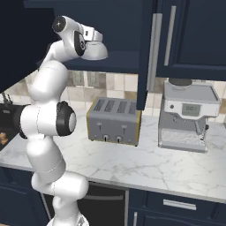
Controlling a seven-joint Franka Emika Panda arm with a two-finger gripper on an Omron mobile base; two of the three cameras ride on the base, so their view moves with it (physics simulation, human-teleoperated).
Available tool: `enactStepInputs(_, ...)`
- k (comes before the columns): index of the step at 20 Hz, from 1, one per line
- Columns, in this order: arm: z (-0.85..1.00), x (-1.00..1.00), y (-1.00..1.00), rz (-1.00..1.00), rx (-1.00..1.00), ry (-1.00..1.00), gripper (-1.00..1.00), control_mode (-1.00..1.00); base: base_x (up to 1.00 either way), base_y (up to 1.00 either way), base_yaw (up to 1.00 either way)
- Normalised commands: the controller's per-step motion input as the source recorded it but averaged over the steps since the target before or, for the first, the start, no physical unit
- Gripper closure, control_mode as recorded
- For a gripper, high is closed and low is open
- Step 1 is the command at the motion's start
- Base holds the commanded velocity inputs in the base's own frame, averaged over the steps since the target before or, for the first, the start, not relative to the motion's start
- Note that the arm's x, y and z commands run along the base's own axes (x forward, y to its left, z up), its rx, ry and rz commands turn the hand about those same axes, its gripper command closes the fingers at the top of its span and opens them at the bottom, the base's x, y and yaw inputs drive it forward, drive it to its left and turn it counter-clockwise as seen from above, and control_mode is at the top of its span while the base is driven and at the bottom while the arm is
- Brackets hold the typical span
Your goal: Open the cabinet, pick the kettle from the cabinet, and place it in the sink.
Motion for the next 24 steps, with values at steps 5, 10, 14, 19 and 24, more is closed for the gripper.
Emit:
enactStepInputs(5, 0.00, -0.45, -0.08, 0.00, 0.03, -0.01, 1.00, -1.00, 0.00, 0.00, 0.00)
enactStepInputs(10, 0.01, -0.55, -0.13, 0.00, 0.05, 0.00, 1.00, -1.00, 0.00, 0.00, 0.00)
enactStepInputs(14, 0.02, -0.58, -0.14, 0.00, 0.07, 0.00, 1.00, -1.00, 0.00, 0.00, 0.00)
enactStepInputs(19, 0.04, -0.67, -0.11, 0.02, 0.04, 0.00, 1.00, -1.00, 0.00, 0.00, 0.00)
enactStepInputs(24, 0.05, -0.69, -0.05, 0.04, 0.02, 0.00, 1.00, -1.00, 0.00, 0.00, 0.00)
